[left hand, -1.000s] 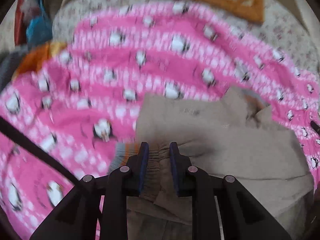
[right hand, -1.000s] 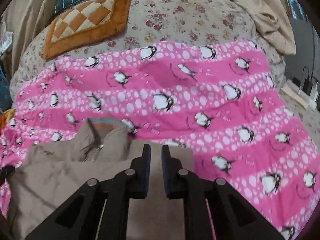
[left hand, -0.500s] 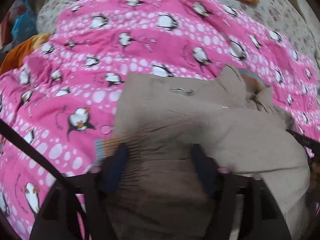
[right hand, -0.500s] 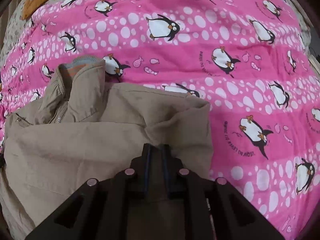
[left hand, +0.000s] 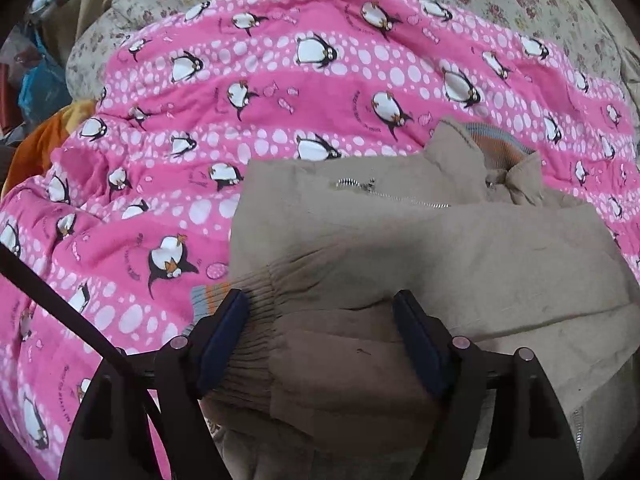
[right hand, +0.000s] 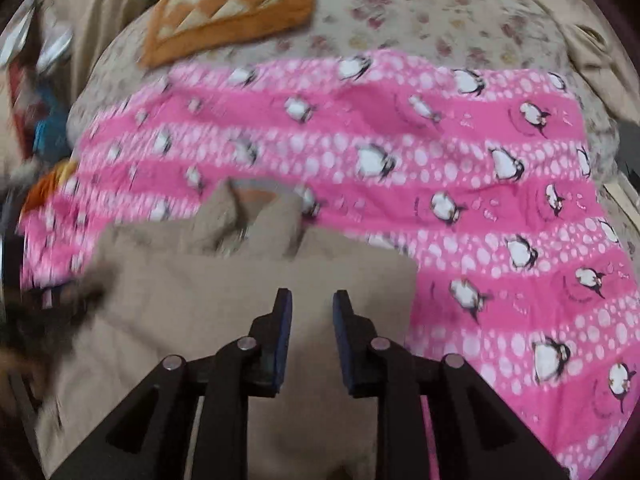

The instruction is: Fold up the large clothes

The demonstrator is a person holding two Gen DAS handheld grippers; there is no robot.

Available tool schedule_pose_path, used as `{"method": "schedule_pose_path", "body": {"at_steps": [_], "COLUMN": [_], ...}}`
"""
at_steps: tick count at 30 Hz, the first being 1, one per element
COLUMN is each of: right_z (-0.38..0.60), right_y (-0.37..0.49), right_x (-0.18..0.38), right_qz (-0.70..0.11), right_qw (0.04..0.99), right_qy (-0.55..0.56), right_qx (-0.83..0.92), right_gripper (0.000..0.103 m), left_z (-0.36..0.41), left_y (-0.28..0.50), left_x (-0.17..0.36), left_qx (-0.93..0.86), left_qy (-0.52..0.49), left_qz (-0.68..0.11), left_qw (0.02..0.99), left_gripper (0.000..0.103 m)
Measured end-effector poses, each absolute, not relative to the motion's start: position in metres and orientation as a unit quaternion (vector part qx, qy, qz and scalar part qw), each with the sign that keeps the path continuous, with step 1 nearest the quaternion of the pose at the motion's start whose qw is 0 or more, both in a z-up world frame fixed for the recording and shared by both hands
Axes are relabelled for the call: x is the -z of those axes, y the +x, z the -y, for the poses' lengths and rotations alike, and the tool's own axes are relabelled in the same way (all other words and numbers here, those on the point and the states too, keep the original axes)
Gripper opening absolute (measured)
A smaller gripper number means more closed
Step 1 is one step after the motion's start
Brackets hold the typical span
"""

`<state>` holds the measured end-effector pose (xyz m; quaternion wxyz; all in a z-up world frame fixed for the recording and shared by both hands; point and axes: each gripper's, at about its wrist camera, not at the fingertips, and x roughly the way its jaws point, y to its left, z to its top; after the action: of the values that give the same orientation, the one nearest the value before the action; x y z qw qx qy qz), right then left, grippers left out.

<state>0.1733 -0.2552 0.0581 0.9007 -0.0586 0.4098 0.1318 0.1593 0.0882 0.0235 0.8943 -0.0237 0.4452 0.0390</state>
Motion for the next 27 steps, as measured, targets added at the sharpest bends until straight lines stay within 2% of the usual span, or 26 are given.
{"method": "schedule_pose_path", "body": {"at_steps": [3,4,10,13,15,16,18,19,24,27], "right_z": [0.266,0.27,0.286,0.281,0.275,0.273,0.274,0.28,0.291,0.302], "right_y": [0.17,0.165,0.161,0.139,0.134,0.138,0.149,0.152,0.131,0.095], "right_x": [-0.013,-0.013,-0.027,-0.056,-0.054,-0.042,-0.015,-0.015,-0.059,-0.078], "right_qz": [-0.467,-0.442,-0.451,-0.405,-0.408,-0.43,-0.482,-0.479,-0.426,-0.387], "right_qw": [0.874,0.886,0.884,0.904,0.901,0.89,0.864,0.867,0.896,0.913], "right_qy": [-0.071,-0.064,-0.012,-0.019,-0.035,-0.046,-0.043,-0.012,0.014,0.011], "right_qx": [-0.115,-0.125,-0.124,-0.137,-0.147,-0.145,-0.139,-0.137,-0.125,-0.126], "right_gripper": [0.026,0.027,0.029,0.03,0.049,0.068,0.077,0.08,0.074,0.074], "left_z": [-0.092,-0.091,-0.092,-0.099,-0.103,-0.104,-0.104,-0.104,-0.131,-0.155], "left_y": [0.163,0.163,0.161,0.148,0.143,0.145,0.149,0.145,0.103,0.068], "left_x": [-0.013,-0.013,-0.02,-0.039,-0.04,-0.033,-0.02,-0.028,-0.084,-0.092], "left_qx": [-0.037,-0.039,-0.033,-0.032,-0.026,-0.029,-0.023,-0.026,0.01,0.028], "left_qy": [-0.039,-0.033,-0.032,-0.043,-0.042,-0.032,-0.015,-0.011,-0.068,-0.081], "left_qz": [-0.454,-0.451,-0.454,-0.436,-0.427,-0.444,-0.48,-0.474,-0.42,-0.417], "left_qw": [0.889,0.891,0.89,0.898,0.903,0.895,0.877,0.88,0.905,0.905], "left_gripper": [0.059,0.059,0.058,0.055,0.056,0.056,0.056,0.055,0.055,0.055]}}
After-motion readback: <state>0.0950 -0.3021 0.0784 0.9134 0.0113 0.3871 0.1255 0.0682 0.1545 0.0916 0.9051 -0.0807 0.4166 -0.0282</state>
